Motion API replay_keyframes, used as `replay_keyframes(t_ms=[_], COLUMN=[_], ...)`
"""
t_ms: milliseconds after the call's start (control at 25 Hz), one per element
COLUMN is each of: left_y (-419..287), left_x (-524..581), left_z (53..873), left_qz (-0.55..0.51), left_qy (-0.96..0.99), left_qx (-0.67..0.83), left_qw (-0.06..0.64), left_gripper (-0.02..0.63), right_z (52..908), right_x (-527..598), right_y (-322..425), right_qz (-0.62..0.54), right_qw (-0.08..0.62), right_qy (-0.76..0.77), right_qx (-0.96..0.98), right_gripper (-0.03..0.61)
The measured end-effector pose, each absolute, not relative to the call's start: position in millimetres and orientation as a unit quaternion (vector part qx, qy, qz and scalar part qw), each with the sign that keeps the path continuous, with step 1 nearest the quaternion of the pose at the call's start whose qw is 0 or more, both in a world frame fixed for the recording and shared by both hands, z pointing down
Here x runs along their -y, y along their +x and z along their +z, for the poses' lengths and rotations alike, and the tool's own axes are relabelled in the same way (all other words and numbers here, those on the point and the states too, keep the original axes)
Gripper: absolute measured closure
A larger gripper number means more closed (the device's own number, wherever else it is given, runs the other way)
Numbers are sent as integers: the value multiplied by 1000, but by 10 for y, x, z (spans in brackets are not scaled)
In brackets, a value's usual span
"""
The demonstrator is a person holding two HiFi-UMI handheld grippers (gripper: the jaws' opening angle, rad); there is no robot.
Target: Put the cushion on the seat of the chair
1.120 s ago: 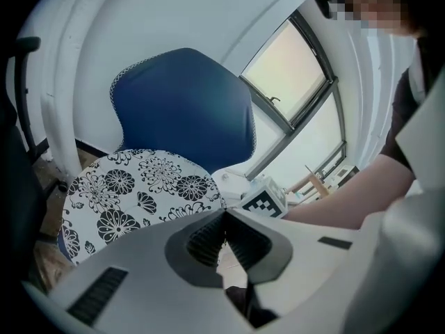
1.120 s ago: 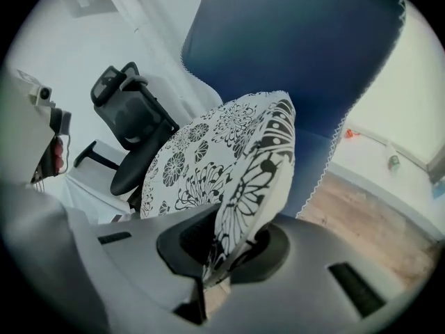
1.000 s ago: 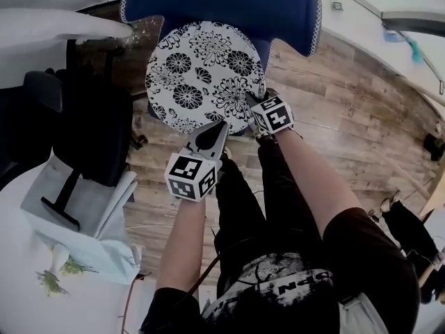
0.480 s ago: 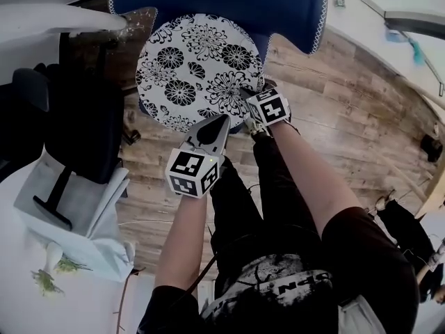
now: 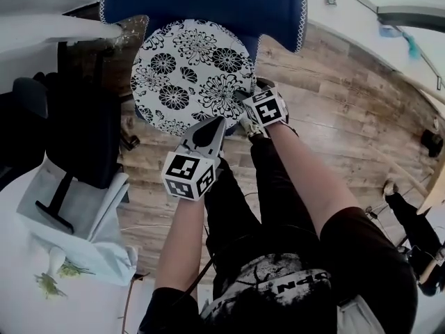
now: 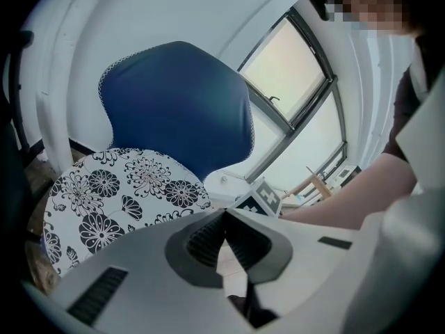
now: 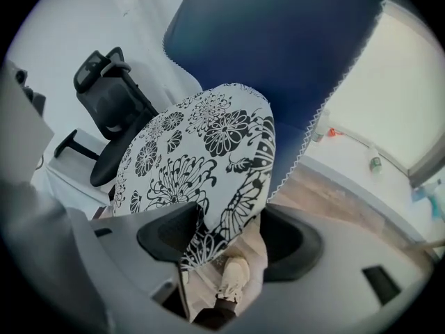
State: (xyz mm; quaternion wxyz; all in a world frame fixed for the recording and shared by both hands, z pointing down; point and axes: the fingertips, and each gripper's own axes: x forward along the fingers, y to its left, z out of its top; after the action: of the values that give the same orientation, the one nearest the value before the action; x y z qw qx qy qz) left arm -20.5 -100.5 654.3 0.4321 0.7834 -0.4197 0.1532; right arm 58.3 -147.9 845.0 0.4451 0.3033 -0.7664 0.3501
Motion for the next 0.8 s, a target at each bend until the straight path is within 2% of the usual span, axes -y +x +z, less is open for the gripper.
replay_keyframes(t_ms=[200,600,680,800], left_y=[-253,-263,-299,-385], left_x=[991,1193,1291,1420], left_z=[6383,5930,5761,5460], left_qz=[152,149,147,149], left_qy=[783,791,796,802], left_qx=[427,444,446,452], left_qw=[426,394,382,362], left_gripper=[600,600,600,600], right_z=[8335,7574,7327,6945], right_x=[1494,1659,1718,1795], right_y=[752,709,645,538], right_qz=[343,344,342,327], right_qw=[446,375,353,333], right_qy=[304,312,309,296], right_qx=[769,803,814,833], right_gripper=[305,316,409,509])
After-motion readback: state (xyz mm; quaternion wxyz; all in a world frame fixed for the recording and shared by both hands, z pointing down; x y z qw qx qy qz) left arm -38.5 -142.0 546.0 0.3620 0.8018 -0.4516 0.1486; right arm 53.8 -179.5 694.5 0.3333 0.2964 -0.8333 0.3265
